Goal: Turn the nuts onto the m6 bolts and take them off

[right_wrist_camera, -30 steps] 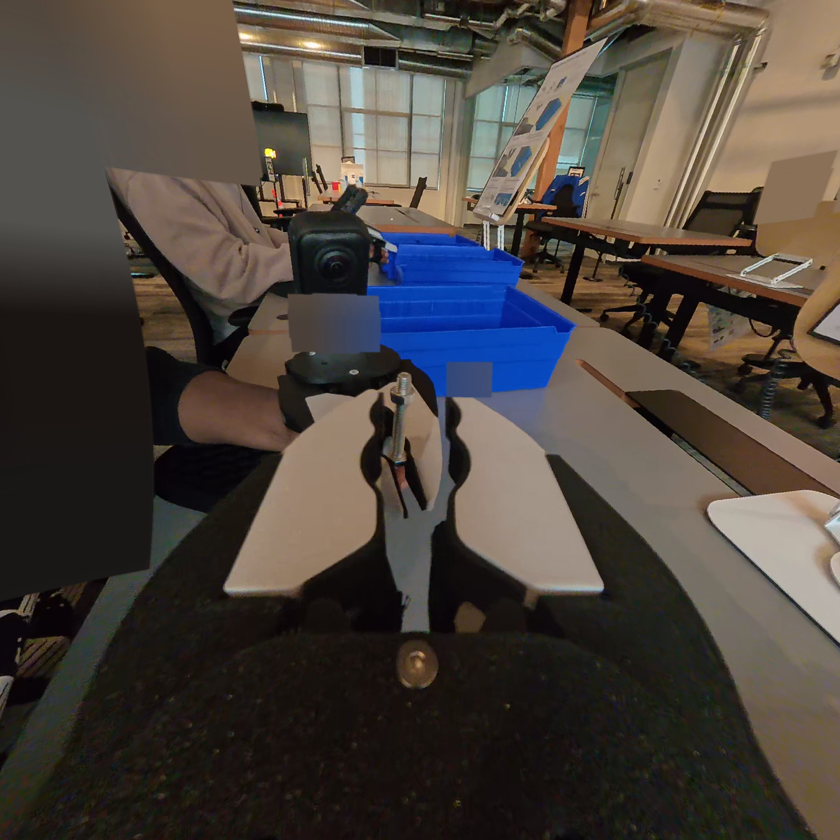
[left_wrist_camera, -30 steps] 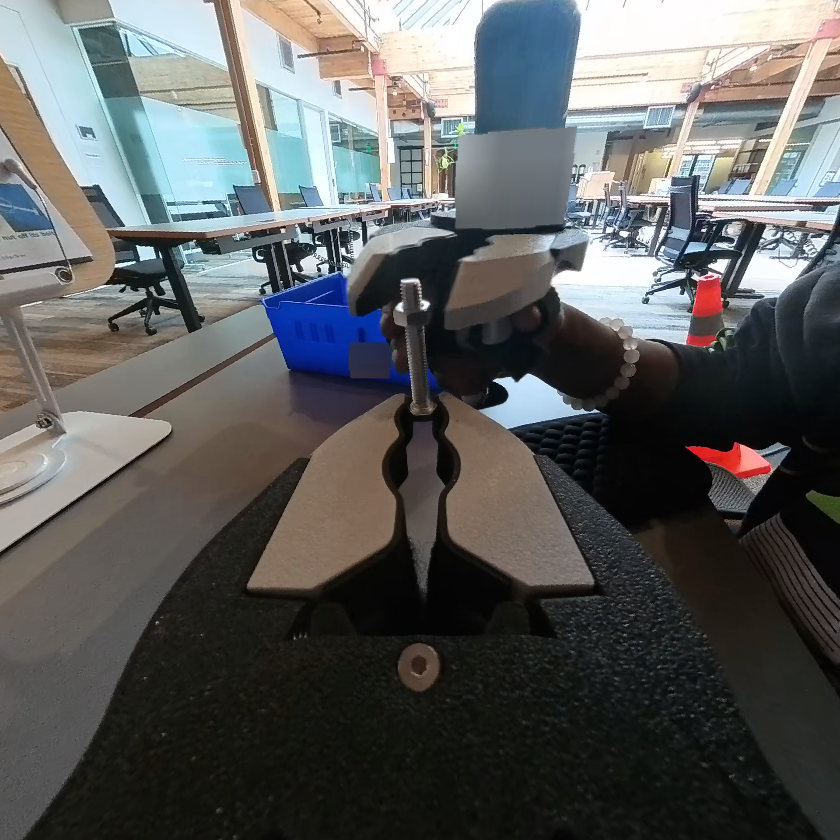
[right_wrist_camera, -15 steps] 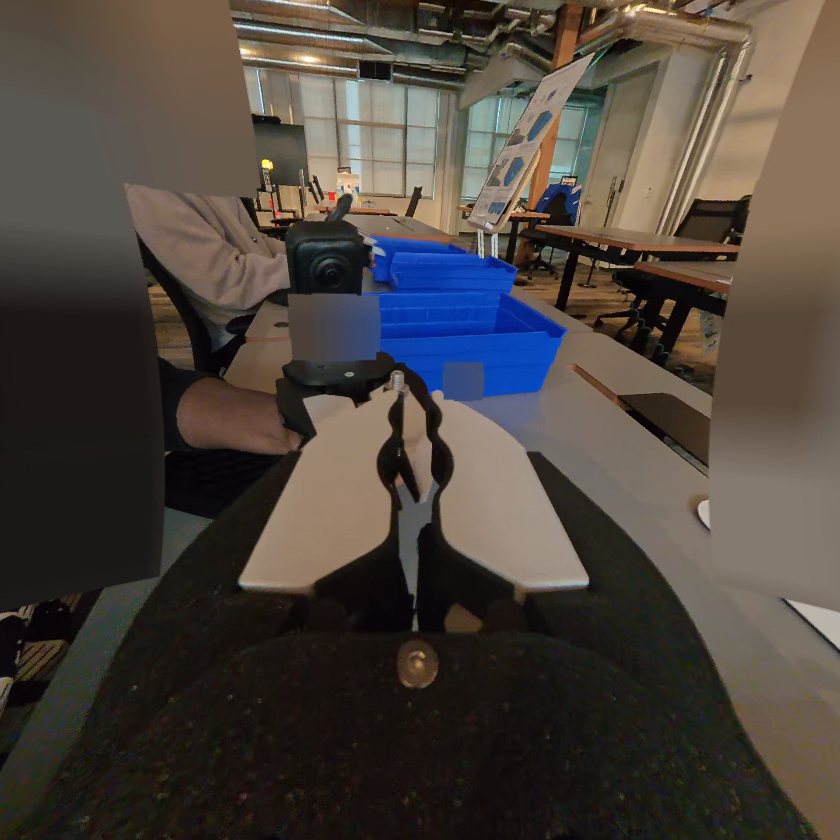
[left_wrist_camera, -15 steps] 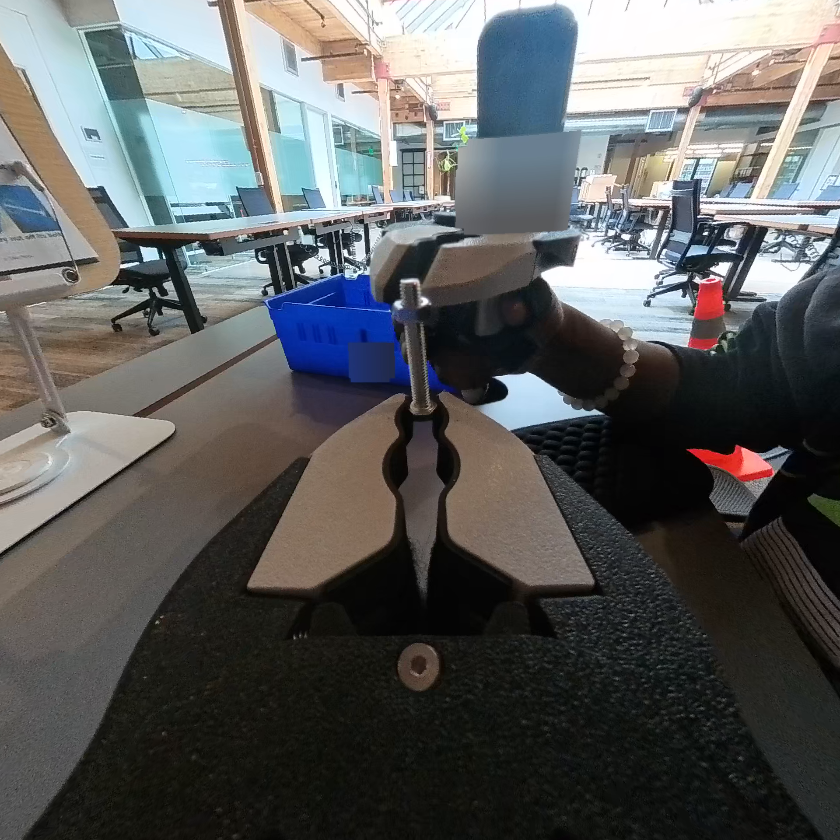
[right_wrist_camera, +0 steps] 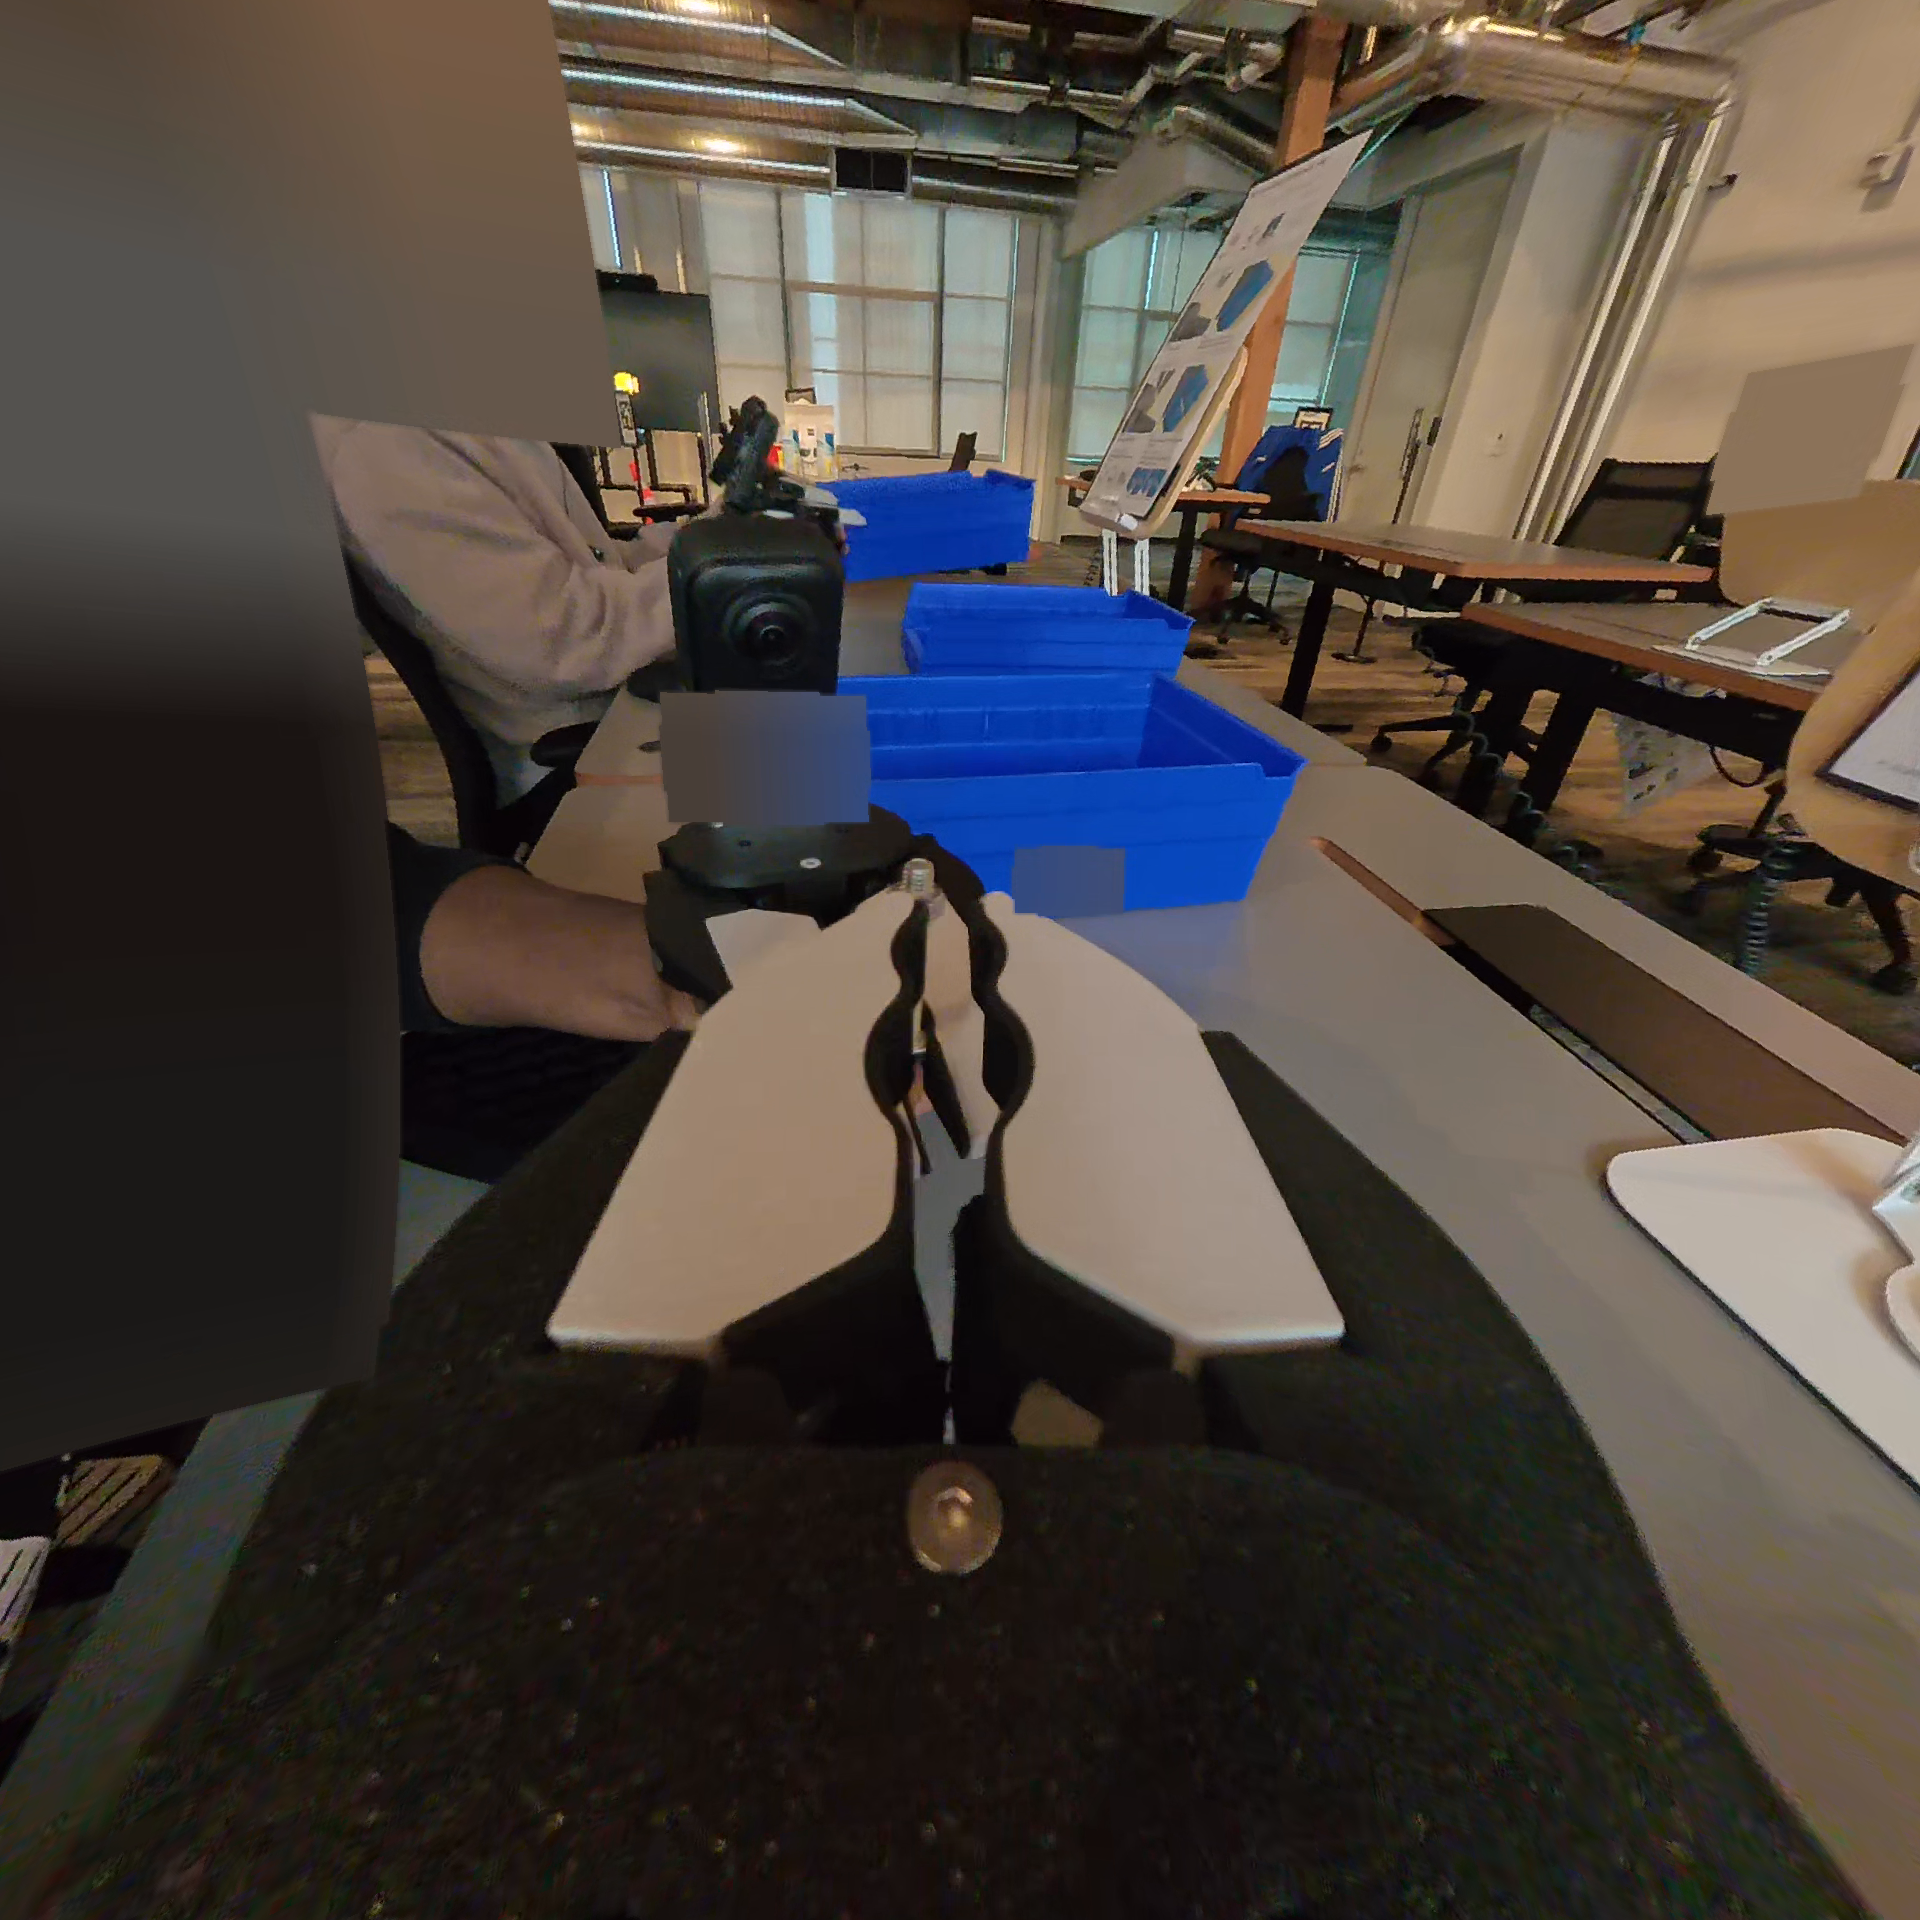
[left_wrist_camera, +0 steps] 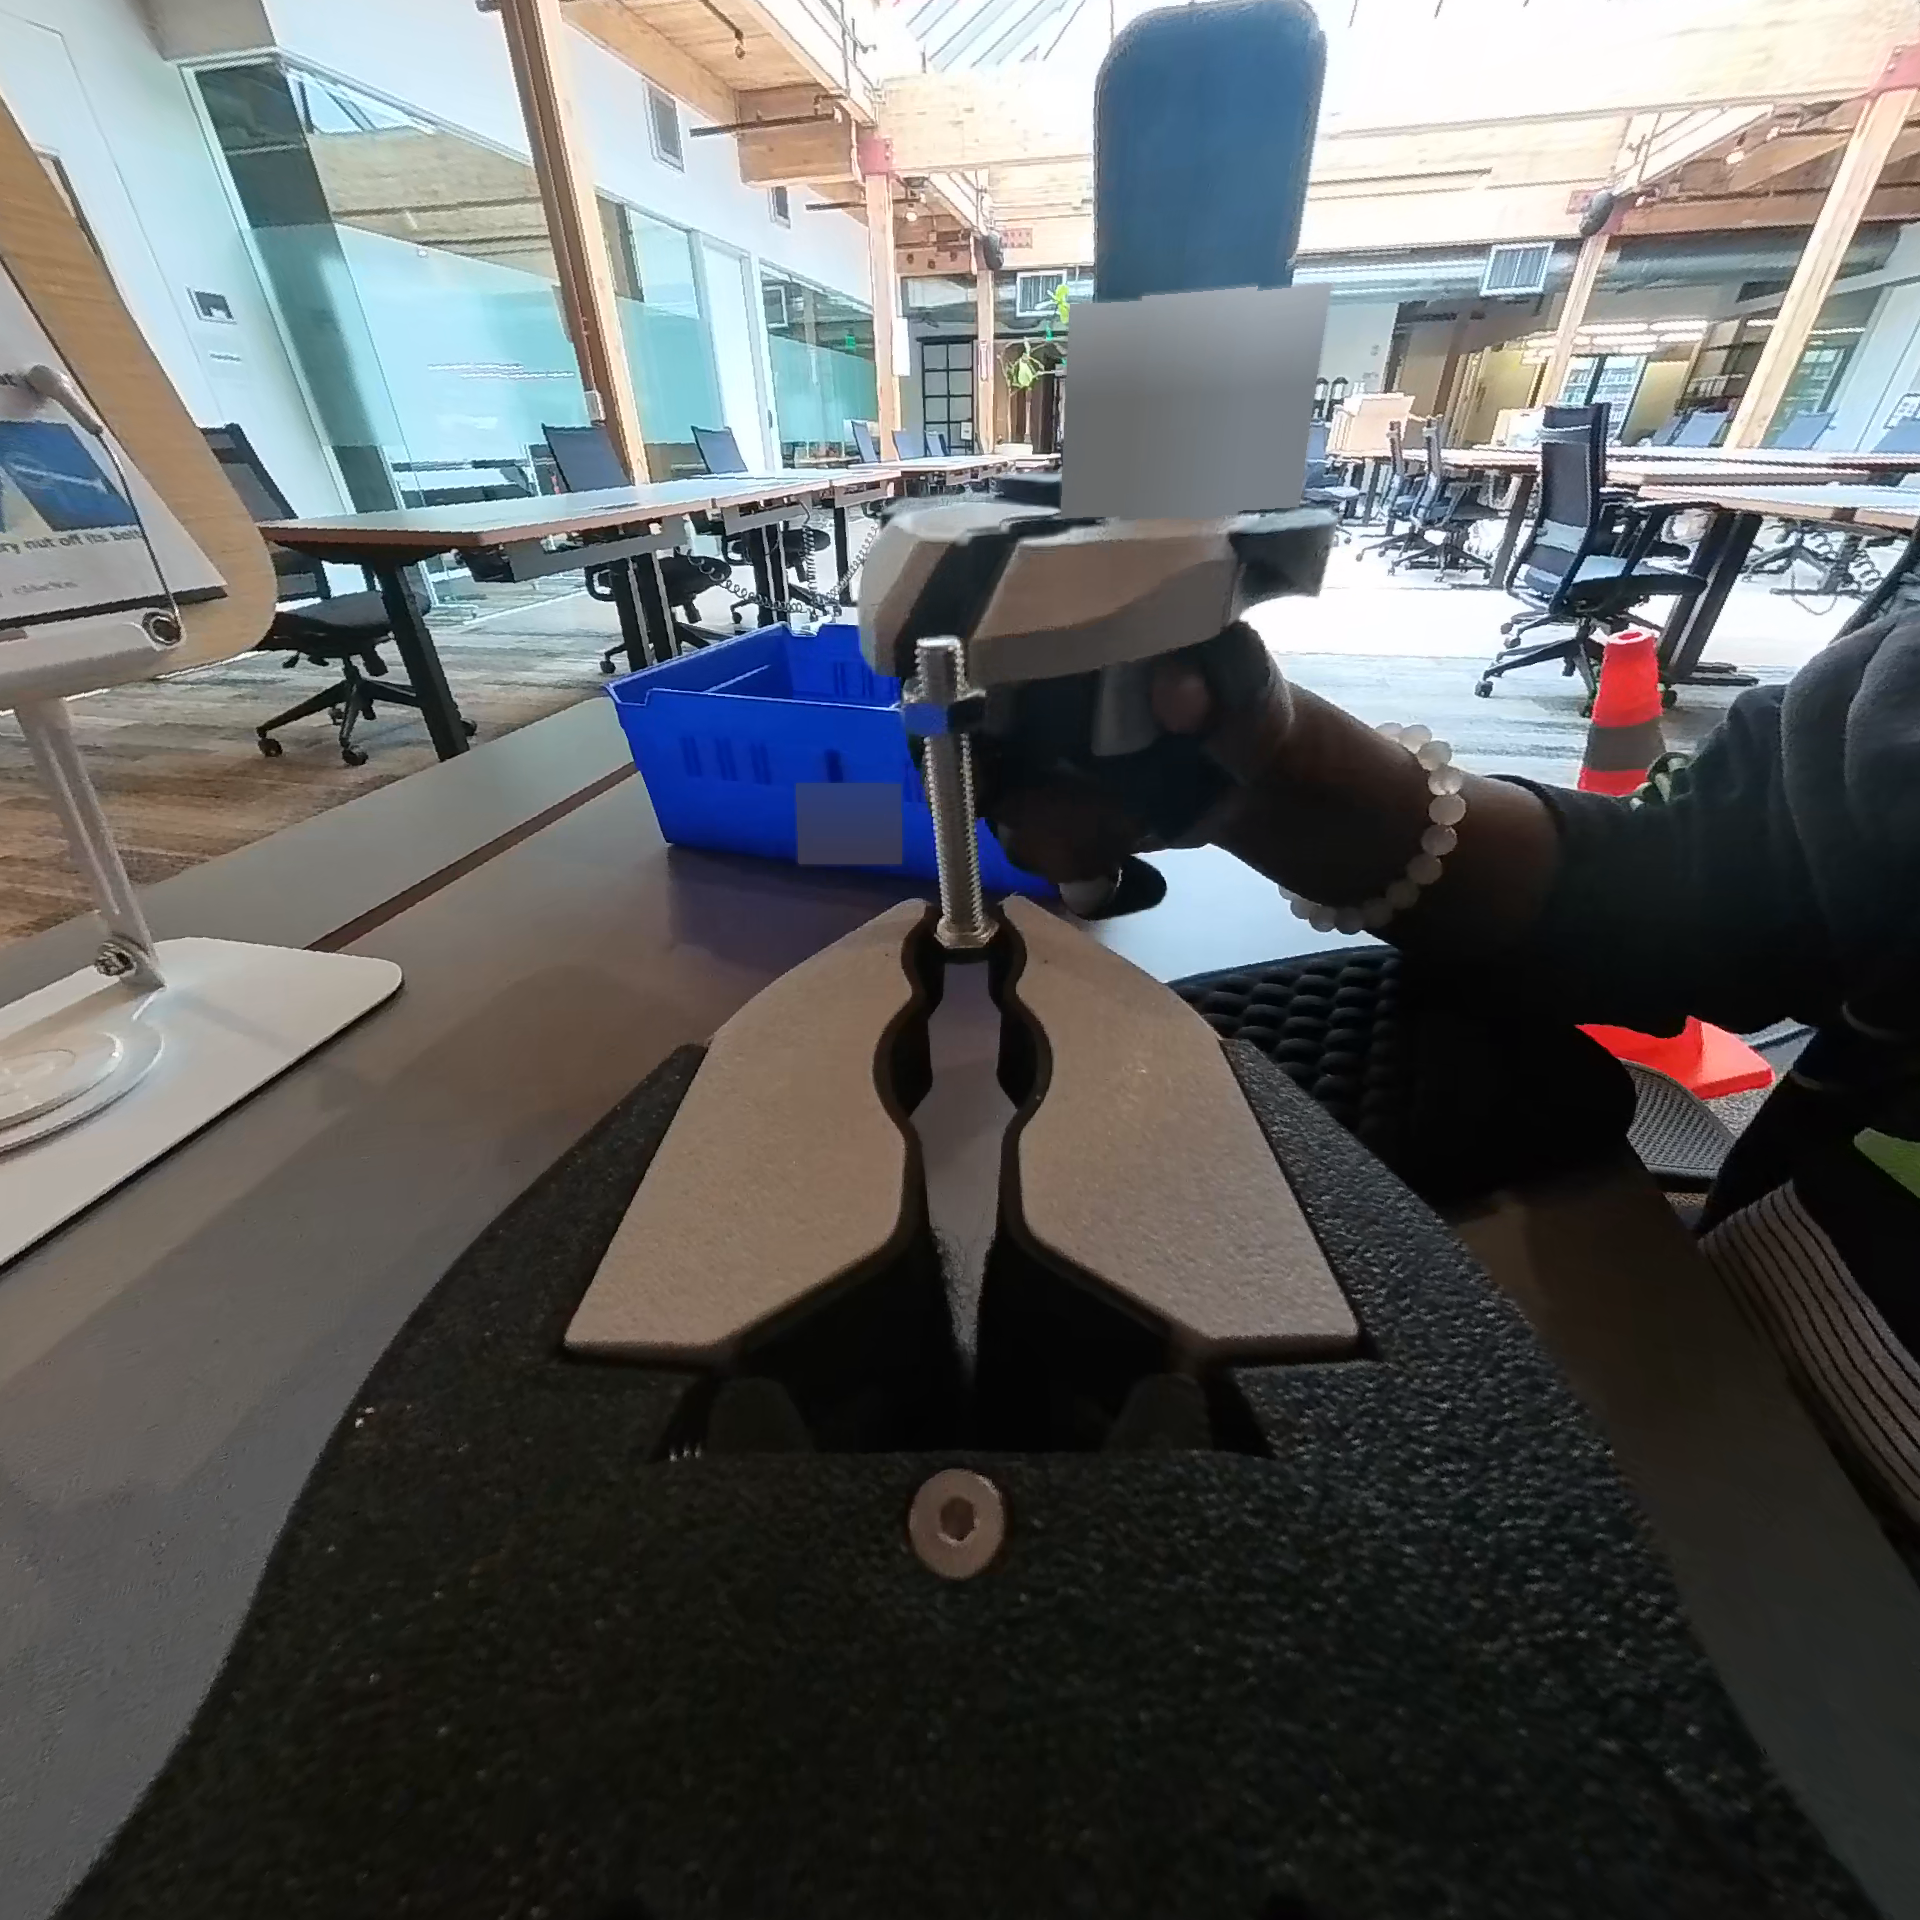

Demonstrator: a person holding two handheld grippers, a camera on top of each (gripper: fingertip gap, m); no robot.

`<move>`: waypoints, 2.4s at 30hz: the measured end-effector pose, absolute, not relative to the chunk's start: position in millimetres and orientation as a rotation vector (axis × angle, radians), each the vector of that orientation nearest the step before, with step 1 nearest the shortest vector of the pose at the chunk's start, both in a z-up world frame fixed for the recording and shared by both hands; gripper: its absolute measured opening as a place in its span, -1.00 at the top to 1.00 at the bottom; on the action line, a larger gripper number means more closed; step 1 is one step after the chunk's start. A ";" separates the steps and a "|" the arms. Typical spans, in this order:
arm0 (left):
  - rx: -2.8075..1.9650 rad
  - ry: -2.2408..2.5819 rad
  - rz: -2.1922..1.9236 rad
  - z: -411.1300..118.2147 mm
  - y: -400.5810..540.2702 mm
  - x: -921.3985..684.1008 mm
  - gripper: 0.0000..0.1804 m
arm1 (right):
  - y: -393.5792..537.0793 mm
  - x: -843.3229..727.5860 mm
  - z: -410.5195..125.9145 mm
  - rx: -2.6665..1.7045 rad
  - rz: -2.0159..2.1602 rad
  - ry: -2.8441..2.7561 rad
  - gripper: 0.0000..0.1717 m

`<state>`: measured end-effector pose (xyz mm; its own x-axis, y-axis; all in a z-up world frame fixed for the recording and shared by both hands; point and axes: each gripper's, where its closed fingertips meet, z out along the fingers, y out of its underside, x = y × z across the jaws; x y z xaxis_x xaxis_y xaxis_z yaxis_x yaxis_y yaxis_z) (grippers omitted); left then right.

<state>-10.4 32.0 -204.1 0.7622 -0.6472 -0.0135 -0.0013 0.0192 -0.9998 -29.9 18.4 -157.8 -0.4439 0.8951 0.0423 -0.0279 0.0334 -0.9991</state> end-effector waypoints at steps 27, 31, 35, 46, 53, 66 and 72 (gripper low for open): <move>-1.479 0.557 -0.546 -203.6 31.3 -10.1 0.92 | 25.5 -29.1 -155.3 -0.933 1.521 -1.510 0.95; -1.482 0.562 -0.546 -204.5 31.4 -9.1 0.92 | 17.1 -30.2 -156.7 -0.912 1.546 -1.533 0.82; -1.483 0.568 -0.545 -205.0 31.1 -7.5 0.92 | 10.9 -35.1 -162.4 -0.928 1.537 -1.565 0.56; -1.481 0.563 -0.543 -204.2 31.4 -8.8 0.92 | 17.6 -30.2 -156.8 -0.908 1.538 -1.535 0.85; -1.482 0.574 -0.546 -205.0 30.9 -6.1 0.91 | 12.7 -34.6 -160.4 -0.921 1.538 -1.548 0.65; -1.480 0.566 -0.544 -204.1 31.4 -7.9 0.92 | 12.1 -31.2 -158.4 -0.904 1.549 -1.556 0.67; -1.480 0.576 -0.546 -204.9 30.8 -6.0 0.92 | 12.9 -33.2 -160.2 -0.920 1.543 -1.550 0.77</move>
<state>-6.0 30.8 -204.9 0.7523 -0.6584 -0.0235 -0.0120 0.0219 -0.9997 -33.2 12.9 -160.2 -0.4605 0.8874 0.0208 -0.0169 0.0146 -0.9997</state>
